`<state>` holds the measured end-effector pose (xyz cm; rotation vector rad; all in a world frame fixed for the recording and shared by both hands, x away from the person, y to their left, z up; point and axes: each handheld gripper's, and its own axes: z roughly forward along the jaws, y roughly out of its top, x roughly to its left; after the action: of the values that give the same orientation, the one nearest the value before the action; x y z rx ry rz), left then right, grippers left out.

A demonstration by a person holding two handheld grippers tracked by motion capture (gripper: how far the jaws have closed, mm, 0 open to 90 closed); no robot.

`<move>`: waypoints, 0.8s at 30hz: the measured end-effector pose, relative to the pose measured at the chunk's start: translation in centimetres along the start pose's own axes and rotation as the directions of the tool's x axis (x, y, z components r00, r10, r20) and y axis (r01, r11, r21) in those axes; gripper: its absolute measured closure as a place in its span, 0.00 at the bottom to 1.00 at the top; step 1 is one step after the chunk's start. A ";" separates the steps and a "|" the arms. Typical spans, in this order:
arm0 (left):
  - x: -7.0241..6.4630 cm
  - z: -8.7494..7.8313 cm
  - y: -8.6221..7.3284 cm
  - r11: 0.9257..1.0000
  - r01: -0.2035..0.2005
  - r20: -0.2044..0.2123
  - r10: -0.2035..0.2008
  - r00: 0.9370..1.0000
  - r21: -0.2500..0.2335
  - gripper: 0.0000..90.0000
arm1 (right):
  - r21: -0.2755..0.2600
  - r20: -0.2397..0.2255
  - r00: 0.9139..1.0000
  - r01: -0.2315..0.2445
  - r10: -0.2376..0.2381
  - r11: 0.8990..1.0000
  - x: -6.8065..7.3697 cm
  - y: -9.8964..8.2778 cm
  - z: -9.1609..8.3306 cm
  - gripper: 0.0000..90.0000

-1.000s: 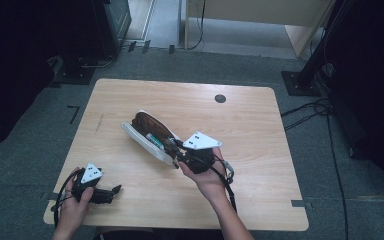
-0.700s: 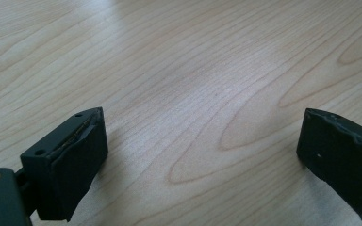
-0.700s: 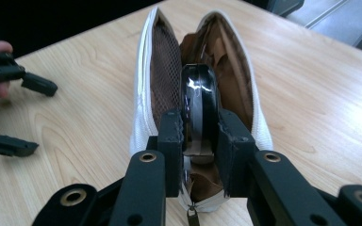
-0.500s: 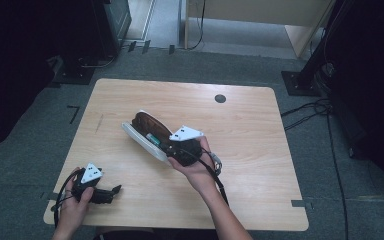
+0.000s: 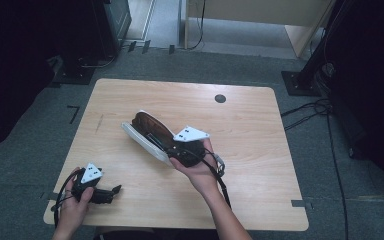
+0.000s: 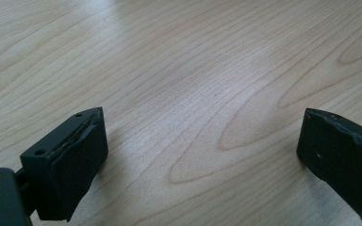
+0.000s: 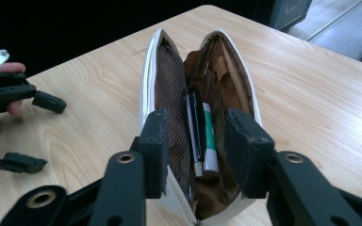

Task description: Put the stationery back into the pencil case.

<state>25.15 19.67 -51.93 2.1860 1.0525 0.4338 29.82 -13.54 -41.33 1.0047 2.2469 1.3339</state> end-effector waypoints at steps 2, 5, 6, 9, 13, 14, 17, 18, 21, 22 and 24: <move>0.0 0.0 0.0 1.000 0.000 0.000 0.000 1.000 0.000 0.03 | -0.011 -0.007 1.000 -0.005 0.005 1.000 0.0 -0.2 -0.4 0.61; 0.0 0.0 0.0 1.000 0.000 0.000 0.000 1.000 0.000 0.03 | -0.019 -0.013 1.000 -0.007 0.006 1.000 -0.3 -0.7 -1.1 0.52; 0.0 0.0 0.0 1.000 0.001 0.000 -0.001 1.000 -0.001 0.03 | -0.018 -0.013 1.000 -0.004 0.004 1.000 -0.4 -0.9 -1.4 0.49; 0.0 0.0 0.0 1.000 0.003 0.000 -0.003 1.000 -0.002 0.03 | -0.013 -0.008 1.000 -0.015 0.015 1.000 -0.7 -1.6 -2.1 0.41; 0.0 0.0 0.0 1.000 0.000 0.000 0.000 1.000 0.000 0.03 | 0.000 0.021 0.999 -0.048 0.048 0.999 -1.5 -2.9 -2.9 0.34; 0.0 0.0 0.0 1.000 -0.001 0.000 0.001 1.000 0.000 0.03 | 0.003 0.027 0.998 -0.056 0.056 0.998 -1.8 -3.3 -3.1 0.32; 0.0 0.0 0.0 1.000 0.001 0.000 -0.001 1.000 0.001 0.03 | 0.009 0.039 0.995 -0.090 0.089 0.996 -2.6 -4.4 -3.8 0.28; 0.0 0.0 0.0 1.000 0.001 0.001 -0.001 1.000 0.001 0.03 | 0.015 0.041 0.994 -0.101 0.100 0.995 -2.8 -4.8 -4.1 0.27; 0.0 0.0 0.0 1.000 0.000 0.000 0.000 1.000 0.001 0.03 | 0.022 0.044 0.992 -0.123 0.122 0.992 -3.4 -6.0 -4.8 0.24; 0.0 0.0 0.0 1.000 0.000 0.000 0.000 1.000 0.002 0.03 | 0.026 0.041 0.991 -0.127 0.126 0.992 -3.6 -6.4 -5.0 0.22; 0.0 0.0 0.0 1.000 0.000 0.000 0.000 1.000 0.001 0.03 | 0.035 0.042 0.990 -0.140 0.138 0.990 -3.8 -7.1 -5.4 0.19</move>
<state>25.14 19.66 -51.92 2.1872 1.0527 0.4331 26.36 -21.79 -44.98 1.2098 2.2159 1.3191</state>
